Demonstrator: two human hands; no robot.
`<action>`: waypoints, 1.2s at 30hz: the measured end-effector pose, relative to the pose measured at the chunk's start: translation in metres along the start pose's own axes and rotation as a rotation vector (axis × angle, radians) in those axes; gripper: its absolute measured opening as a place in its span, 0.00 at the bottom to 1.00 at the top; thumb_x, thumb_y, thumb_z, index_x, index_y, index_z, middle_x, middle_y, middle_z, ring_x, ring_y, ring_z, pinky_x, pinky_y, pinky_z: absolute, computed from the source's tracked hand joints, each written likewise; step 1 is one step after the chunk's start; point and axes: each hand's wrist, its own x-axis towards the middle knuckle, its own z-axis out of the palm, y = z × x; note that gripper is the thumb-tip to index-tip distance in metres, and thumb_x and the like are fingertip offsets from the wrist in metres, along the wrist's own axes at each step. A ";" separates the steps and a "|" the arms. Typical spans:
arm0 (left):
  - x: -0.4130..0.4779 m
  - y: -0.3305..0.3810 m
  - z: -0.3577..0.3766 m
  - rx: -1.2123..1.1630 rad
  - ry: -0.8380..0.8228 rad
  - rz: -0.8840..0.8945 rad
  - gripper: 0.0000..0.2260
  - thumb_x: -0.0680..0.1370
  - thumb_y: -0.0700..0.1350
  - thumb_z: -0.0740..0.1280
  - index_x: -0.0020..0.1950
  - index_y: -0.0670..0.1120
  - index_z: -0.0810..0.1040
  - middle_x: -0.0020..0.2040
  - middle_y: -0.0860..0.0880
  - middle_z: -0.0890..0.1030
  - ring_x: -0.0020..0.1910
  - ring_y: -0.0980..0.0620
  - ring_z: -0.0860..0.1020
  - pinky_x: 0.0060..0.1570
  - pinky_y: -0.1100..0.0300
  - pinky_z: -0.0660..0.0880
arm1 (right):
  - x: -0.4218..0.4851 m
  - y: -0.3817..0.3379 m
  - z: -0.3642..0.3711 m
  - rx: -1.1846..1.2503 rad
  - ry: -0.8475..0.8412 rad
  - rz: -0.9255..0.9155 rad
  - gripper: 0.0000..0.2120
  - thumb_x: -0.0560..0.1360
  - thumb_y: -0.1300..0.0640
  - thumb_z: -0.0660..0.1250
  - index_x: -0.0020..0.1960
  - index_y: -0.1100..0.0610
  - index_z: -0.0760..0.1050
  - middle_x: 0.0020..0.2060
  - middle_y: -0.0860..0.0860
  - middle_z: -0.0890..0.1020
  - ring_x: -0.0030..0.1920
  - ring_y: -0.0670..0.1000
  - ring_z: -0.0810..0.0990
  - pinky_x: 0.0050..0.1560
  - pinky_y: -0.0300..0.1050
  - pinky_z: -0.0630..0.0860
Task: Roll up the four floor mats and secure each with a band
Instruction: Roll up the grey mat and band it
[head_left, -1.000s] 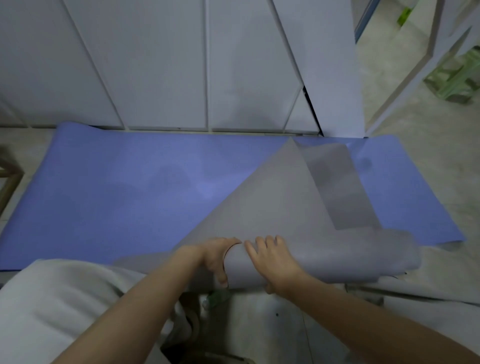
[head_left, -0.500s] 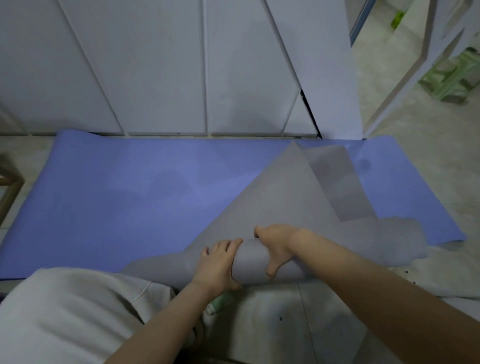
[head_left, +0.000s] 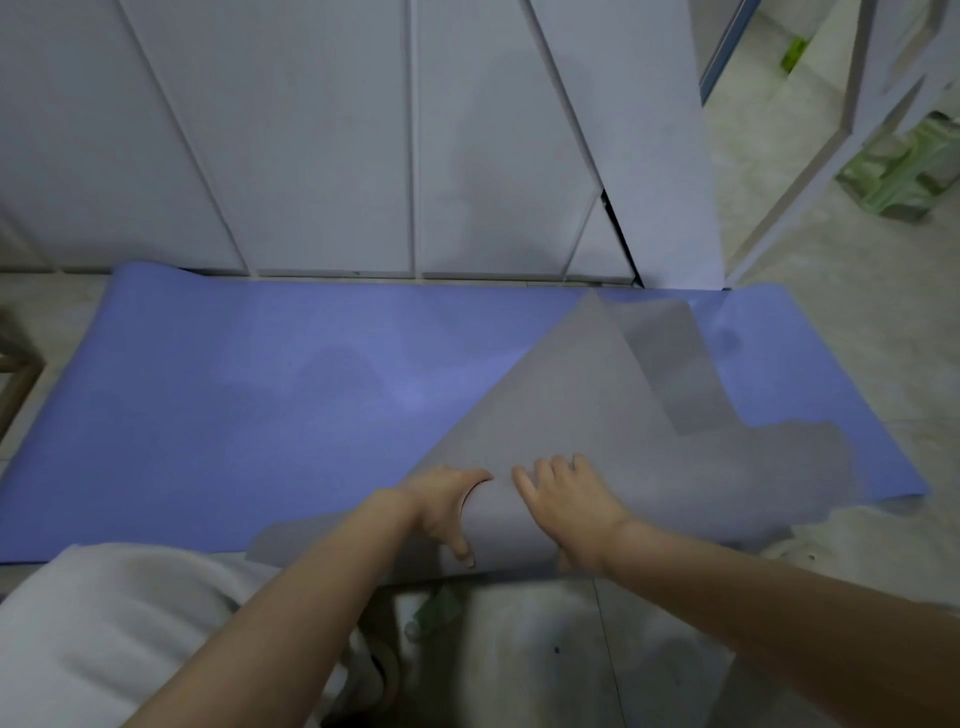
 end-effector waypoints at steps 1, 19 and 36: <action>0.001 0.001 0.001 -0.027 -0.016 -0.005 0.41 0.65 0.51 0.78 0.72 0.51 0.62 0.67 0.47 0.72 0.65 0.46 0.70 0.61 0.57 0.67 | 0.001 0.001 0.000 0.024 -0.011 -0.007 0.41 0.68 0.51 0.74 0.70 0.63 0.54 0.60 0.62 0.69 0.58 0.59 0.71 0.58 0.54 0.66; -0.007 0.011 0.054 0.084 0.273 -0.085 0.44 0.67 0.58 0.71 0.76 0.51 0.51 0.69 0.49 0.64 0.68 0.48 0.64 0.61 0.50 0.63 | 0.020 0.047 -0.027 0.443 -0.463 -0.003 0.41 0.64 0.40 0.75 0.66 0.61 0.65 0.60 0.56 0.76 0.57 0.57 0.77 0.52 0.45 0.73; 0.007 0.012 -0.014 0.417 0.220 -0.052 0.36 0.67 0.58 0.72 0.70 0.52 0.60 0.62 0.47 0.72 0.61 0.45 0.72 0.56 0.47 0.64 | 0.012 -0.001 0.029 0.227 0.242 0.270 0.50 0.34 0.45 0.80 0.56 0.57 0.77 0.43 0.55 0.79 0.40 0.56 0.78 0.45 0.52 0.75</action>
